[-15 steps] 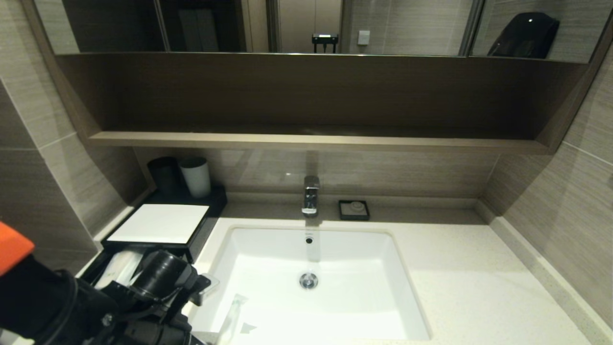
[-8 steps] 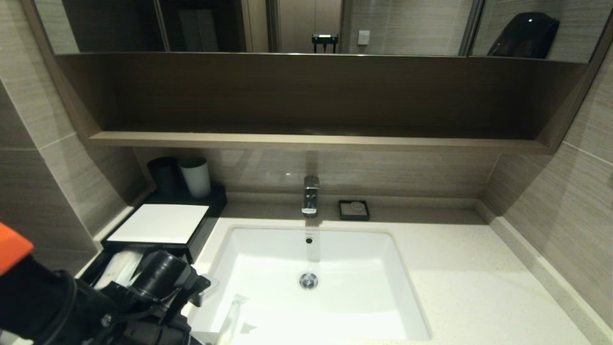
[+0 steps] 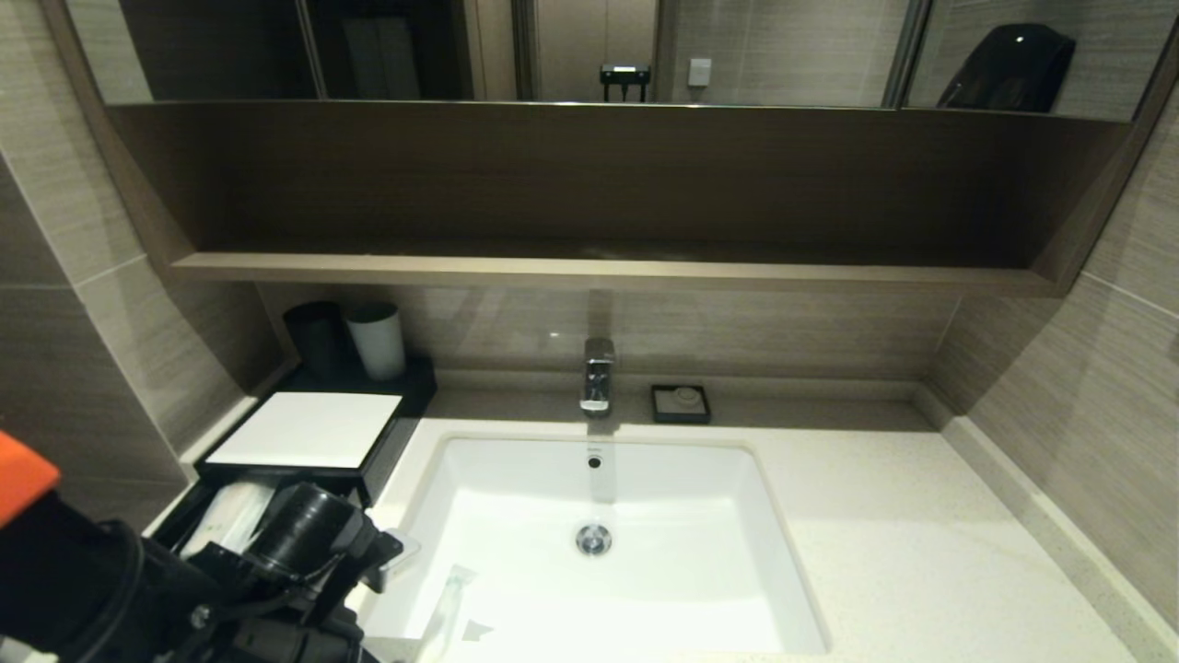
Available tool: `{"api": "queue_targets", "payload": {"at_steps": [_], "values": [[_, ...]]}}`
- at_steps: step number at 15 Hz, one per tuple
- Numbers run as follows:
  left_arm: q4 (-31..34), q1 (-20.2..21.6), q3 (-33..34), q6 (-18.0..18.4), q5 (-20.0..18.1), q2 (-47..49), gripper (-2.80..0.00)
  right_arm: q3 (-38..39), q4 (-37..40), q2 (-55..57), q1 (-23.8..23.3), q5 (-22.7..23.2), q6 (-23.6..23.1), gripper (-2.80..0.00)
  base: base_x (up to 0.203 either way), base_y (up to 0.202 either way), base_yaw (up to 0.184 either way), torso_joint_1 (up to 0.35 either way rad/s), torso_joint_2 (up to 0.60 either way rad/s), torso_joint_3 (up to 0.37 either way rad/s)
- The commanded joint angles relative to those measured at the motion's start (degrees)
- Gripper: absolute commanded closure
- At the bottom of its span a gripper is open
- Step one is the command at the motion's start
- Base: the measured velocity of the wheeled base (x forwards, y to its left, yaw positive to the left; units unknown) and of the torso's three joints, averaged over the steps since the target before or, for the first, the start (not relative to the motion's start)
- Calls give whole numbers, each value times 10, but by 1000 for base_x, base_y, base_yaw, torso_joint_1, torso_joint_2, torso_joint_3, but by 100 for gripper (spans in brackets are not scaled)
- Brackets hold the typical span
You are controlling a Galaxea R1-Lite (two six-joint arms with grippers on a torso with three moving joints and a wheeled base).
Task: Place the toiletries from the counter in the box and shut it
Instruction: Pick up the bathroom toiletry
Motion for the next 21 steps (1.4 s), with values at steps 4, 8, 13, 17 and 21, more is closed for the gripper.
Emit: {"api": "queue_targets", "payload": {"at_steps": [4,8,13,17,21], "values": [[-1,3,3,7,0,-2,-280,0,0,0,0,0,0,0,0,0,0,0,0,0],[0,3,3,9,0,-2,-280,0,0,0,0,0,0,0,0,0,0,0,0,0],[0,13,4,15,9,-2,-280,0,0,0,0,0,0,0,0,0,0,0,0,0],[0,28,4,27,14,-1,-280,0,0,0,0,0,0,0,0,0,0,0,0,0],[-1,28,5,28,16,-1,-280,0,0,0,0,0,0,0,0,0,0,0,0,0]]}}
